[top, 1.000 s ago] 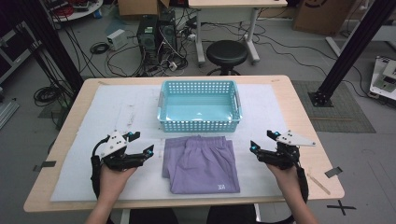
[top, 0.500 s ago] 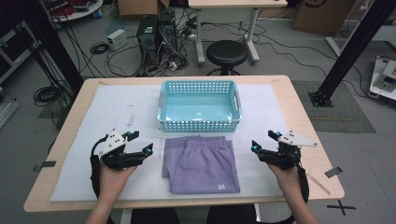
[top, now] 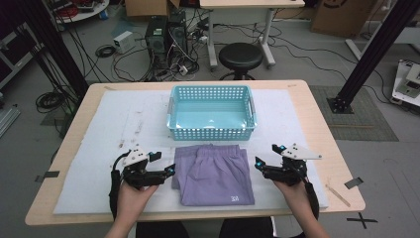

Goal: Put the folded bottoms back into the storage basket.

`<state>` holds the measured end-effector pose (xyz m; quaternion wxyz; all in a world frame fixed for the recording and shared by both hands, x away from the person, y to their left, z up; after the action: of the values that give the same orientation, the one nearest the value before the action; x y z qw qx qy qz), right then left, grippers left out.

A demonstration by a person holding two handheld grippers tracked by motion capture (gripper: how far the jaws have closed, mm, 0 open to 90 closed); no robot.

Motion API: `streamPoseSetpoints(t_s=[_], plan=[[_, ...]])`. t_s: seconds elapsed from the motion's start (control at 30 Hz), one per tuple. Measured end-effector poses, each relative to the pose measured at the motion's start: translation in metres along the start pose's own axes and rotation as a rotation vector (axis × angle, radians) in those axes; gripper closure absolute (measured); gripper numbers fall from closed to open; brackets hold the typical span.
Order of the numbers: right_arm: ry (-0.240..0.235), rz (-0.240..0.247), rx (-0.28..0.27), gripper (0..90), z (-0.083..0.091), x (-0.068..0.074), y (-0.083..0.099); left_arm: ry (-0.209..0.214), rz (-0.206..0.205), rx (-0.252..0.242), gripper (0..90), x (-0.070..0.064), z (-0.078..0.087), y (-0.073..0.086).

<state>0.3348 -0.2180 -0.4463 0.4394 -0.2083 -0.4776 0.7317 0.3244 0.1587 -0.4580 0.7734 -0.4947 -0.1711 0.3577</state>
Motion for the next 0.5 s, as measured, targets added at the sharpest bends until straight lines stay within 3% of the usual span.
streamPoseSetpoints(t_s=[0.07,0.2,0.33,0.4,0.5], plan=[[0.001,0.006,-0.001,22.3,0.001,0.002,0.0,0.025,0.056,0.02,26.8,0.0,-0.001,0.004],[0.003,0.019,0.002,22.4,0.003,0.003,0.002,0.045,0.097,0.05,26.9,-0.005,-0.002,0.01],[-0.003,0.011,0.007,22.3,0.005,0.004,0.004,0.088,0.168,0.09,26.8,-0.012,-0.007,0.02],[-0.016,0.002,0.021,22.0,0.004,0.005,0.006,0.084,0.2,0.12,26.8,-0.014,-0.01,0.025],[-0.034,0.015,0.045,21.9,0.001,0.01,0.009,0.079,0.211,0.131,26.7,-0.015,-0.013,0.026]])
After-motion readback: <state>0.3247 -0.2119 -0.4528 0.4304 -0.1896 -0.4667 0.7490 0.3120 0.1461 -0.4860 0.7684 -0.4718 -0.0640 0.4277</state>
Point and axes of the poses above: each handheld gripper's, and its own axes: z roughly backward along the jaws, y roughly out of its underside, x roughly to its left, the point moved 6 cm from there along -z, roughly forward along the jaws, and after that the axes turned 6 degrees about -z, right-handed, at the moved point
